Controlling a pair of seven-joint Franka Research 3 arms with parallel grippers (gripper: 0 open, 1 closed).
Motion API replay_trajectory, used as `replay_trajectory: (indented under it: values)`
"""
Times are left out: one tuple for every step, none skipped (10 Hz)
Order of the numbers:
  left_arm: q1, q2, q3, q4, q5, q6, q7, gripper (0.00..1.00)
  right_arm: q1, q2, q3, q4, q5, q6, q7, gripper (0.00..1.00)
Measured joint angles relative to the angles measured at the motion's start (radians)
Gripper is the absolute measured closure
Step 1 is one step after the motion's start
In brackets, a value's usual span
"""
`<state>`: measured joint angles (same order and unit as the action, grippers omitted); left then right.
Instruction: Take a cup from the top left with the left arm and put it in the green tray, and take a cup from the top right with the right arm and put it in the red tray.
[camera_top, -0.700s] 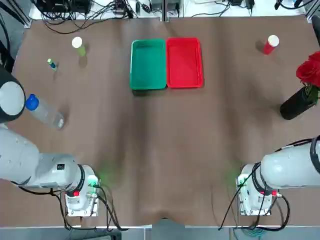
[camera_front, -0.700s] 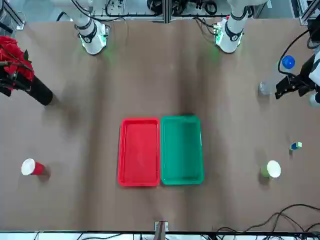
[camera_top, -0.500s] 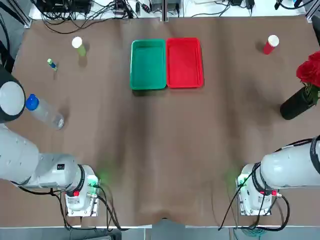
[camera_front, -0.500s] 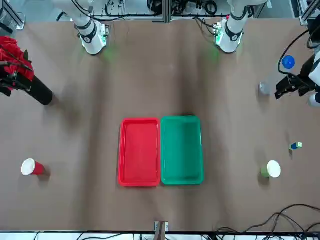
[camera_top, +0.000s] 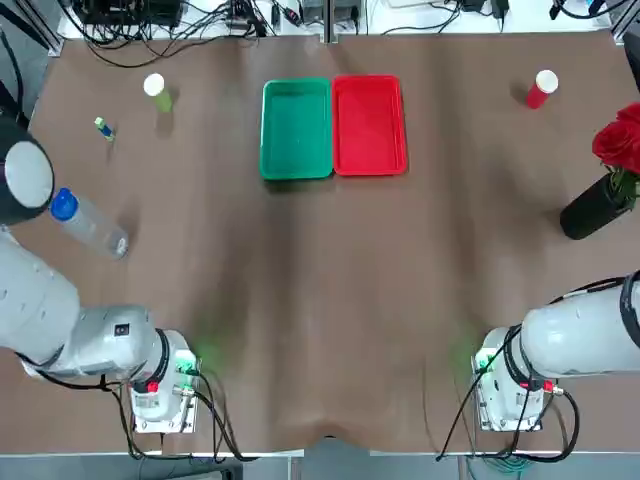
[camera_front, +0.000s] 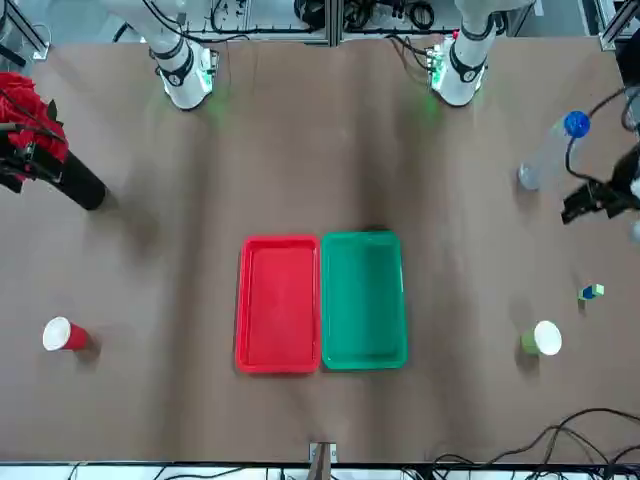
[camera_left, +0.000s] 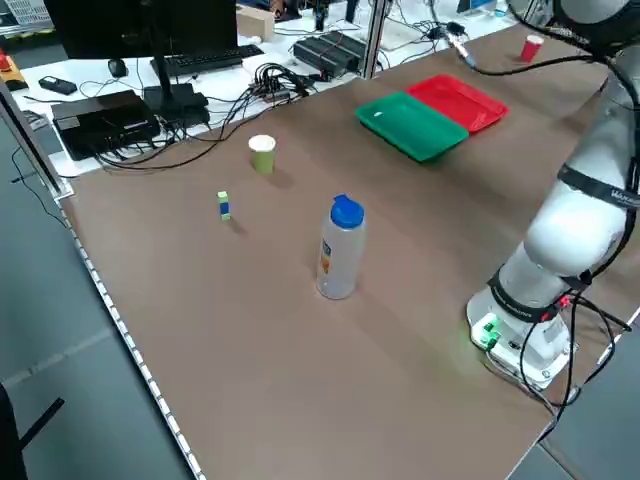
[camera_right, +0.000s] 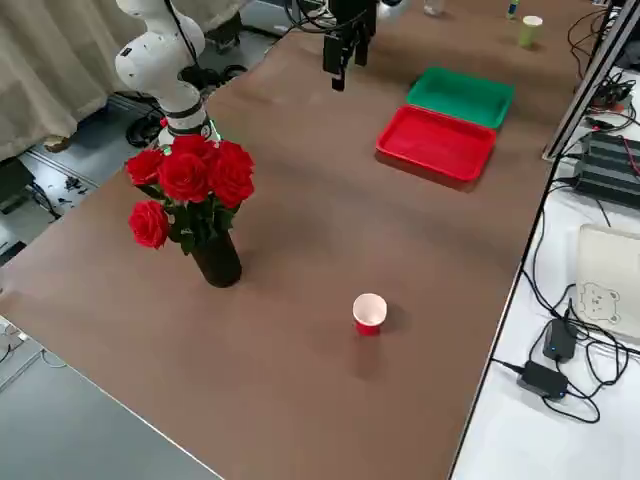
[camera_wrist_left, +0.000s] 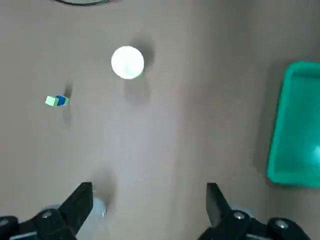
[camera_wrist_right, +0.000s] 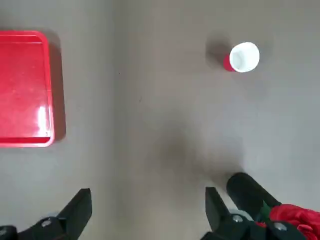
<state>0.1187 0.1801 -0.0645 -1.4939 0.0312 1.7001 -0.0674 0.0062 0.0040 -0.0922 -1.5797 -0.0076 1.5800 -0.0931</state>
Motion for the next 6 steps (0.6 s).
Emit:
replay_trajectory:
  values:
    - [0.032,0.049,0.001,-0.002,0.000,0.060,0.005,0.00,-0.012,0.013,-0.006,-0.003,0.000,0.000,0.000,0.00]
    - [0.052,0.096,0.002,-0.002,0.000,0.112,0.006,0.00,-0.038,0.051,-0.008,-0.006,0.000,0.007,-0.013,0.00]
    - [0.057,0.139,0.002,-0.003,0.003,0.158,0.005,0.00,-0.067,0.109,-0.010,-0.004,0.000,0.039,-0.036,0.00]
    - [0.055,0.179,0.001,-0.005,0.014,0.194,0.002,0.00,-0.098,0.169,-0.011,-0.001,0.008,0.085,-0.070,0.00]
    - [0.052,0.214,0.001,-0.005,0.029,0.220,-0.001,0.00,-0.129,0.223,-0.012,0.001,0.024,0.132,-0.117,0.00]
    - [0.051,0.243,0.000,-0.006,0.035,0.243,-0.004,0.00,-0.153,0.271,-0.013,0.002,0.033,0.189,-0.154,0.00]
